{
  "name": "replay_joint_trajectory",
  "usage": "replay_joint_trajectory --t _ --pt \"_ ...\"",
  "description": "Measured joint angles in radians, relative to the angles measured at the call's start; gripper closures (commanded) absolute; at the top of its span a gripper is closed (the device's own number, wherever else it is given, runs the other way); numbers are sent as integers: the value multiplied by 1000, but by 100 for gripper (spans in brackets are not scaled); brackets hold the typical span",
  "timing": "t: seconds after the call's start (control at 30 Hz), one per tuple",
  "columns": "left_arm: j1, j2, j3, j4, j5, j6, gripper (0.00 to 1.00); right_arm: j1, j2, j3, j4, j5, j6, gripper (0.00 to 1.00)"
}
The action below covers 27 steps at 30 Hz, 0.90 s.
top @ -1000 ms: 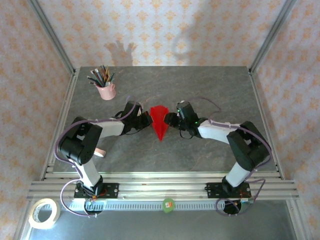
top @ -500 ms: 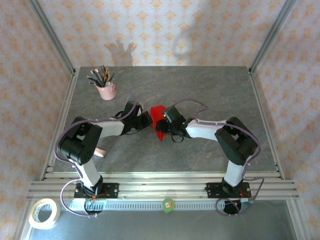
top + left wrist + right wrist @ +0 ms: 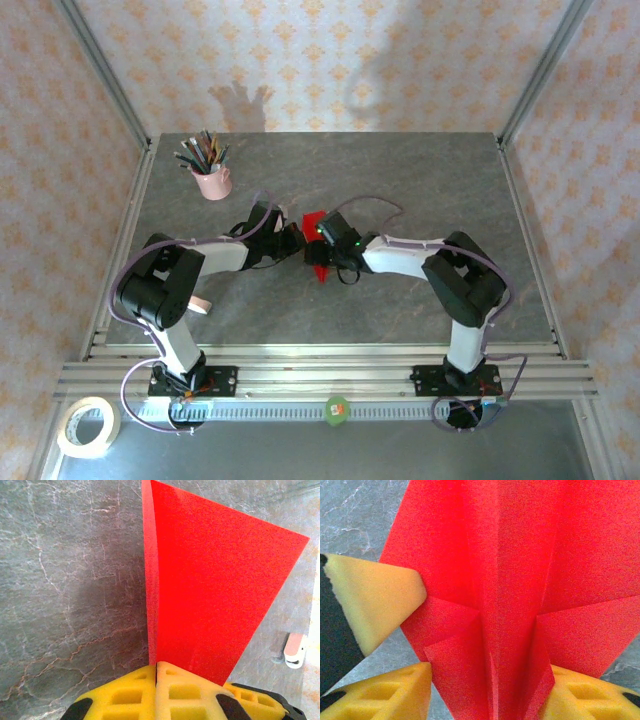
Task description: Fold a paper plane with a square sheet of paper (pick it up from the middle)
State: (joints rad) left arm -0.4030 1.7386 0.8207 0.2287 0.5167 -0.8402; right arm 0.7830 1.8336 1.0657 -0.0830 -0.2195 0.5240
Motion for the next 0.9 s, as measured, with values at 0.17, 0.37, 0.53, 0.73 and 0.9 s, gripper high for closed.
replay_joint_trajectory --t 0.17,0.37,0.53,0.73,0.9 --pt "0 0 0 0 0 0 98 0 0 0 0 -2 -17 40" --pt "5 0 0 0 0 0 98 0 0 -2 9 -10 -22 39" --pt "5 1 0 0 0 3 98 0 -5 -13 24 -18 -24 38" --pt "5 1 0 0 0 3 98 0 -8 -16 30 -9 -26 48" --pt "5 1 0 0 0 3 98 0 -7 -15 19 17 -27 60"
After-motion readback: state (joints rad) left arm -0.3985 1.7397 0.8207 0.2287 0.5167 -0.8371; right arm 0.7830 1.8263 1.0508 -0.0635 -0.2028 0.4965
